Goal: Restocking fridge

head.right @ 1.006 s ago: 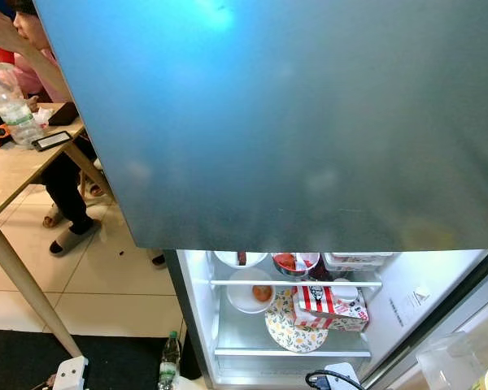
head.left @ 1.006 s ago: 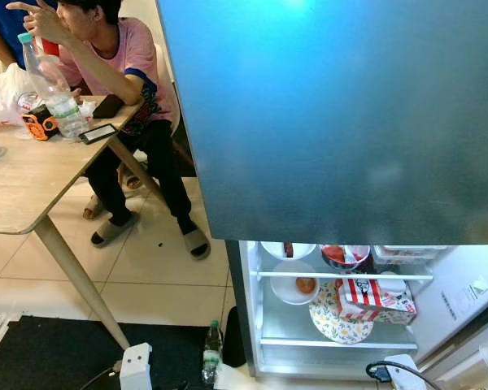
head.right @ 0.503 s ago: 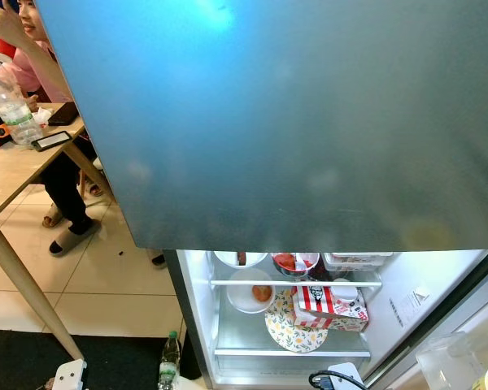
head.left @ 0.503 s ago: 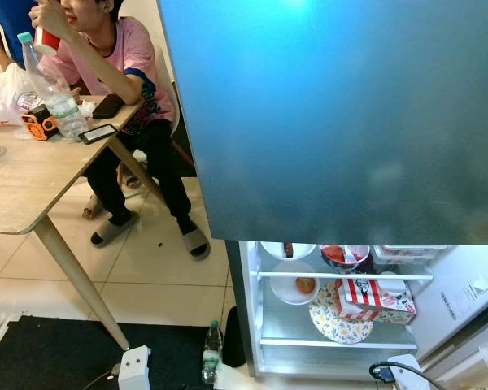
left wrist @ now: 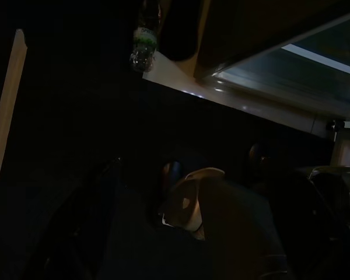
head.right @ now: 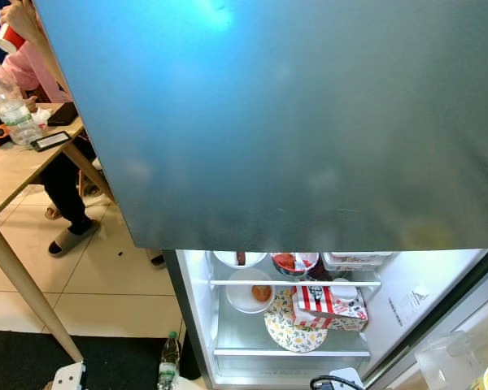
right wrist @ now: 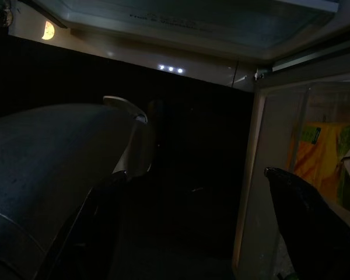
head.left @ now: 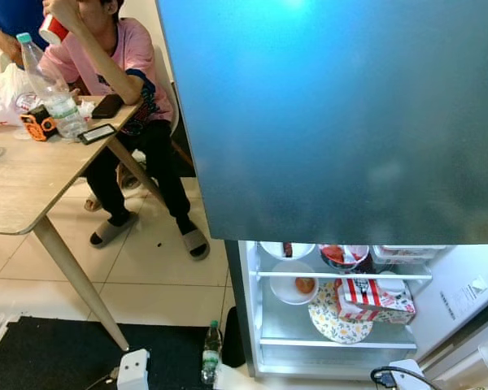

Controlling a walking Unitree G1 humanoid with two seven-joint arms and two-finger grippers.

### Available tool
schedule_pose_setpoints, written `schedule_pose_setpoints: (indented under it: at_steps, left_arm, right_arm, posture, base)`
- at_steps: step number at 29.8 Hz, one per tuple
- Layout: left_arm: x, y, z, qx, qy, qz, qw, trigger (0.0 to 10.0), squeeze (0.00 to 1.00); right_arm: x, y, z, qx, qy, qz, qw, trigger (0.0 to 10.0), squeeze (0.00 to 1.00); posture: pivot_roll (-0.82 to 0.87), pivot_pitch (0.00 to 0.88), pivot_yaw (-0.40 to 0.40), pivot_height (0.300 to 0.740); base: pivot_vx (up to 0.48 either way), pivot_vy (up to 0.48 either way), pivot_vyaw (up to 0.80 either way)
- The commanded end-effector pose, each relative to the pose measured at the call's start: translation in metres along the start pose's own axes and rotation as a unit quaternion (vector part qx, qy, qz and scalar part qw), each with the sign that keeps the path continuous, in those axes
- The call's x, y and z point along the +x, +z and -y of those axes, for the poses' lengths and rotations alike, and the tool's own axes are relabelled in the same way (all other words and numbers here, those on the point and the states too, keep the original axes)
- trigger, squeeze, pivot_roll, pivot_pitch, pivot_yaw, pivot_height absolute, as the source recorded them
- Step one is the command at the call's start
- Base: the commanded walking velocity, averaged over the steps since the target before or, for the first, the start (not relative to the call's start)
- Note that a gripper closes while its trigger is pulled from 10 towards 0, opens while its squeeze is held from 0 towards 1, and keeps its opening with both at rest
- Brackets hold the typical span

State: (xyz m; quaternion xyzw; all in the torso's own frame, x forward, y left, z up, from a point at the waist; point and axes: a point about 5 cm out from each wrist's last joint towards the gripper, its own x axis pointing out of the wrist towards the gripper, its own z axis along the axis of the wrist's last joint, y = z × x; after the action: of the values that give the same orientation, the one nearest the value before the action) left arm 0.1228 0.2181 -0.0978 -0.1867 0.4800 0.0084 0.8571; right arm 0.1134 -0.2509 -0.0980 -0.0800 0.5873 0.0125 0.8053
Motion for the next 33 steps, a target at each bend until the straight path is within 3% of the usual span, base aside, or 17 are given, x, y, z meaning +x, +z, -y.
schedule_pose_setpoints:
  at_steps: [1, 33]
  left_arm:
    - [-0.003, -0.004, -0.007, 0.003, 0.012, -0.011, 1.000, 10.0, 0.00]
    - [-0.003, -0.008, -0.006, -0.007, 0.032, -0.014, 0.999, 10.0, 0.00]
  right_arm:
    - [0.000, 0.007, 0.000, 0.002, 0.000, 0.014, 1.000, 10.0, 0.00]
    - [0.000, 0.013, 0.002, -0.008, 0.000, 0.016, 1.000, 10.0, 0.00]
  posture:
    - [-0.04, 0.000, 0.036, 0.740]
    - [-0.05, 0.000, 0.021, 0.740]
  base:
    - [0.000, 0.000, 0.00]
    - [0.000, 0.000, 0.00]
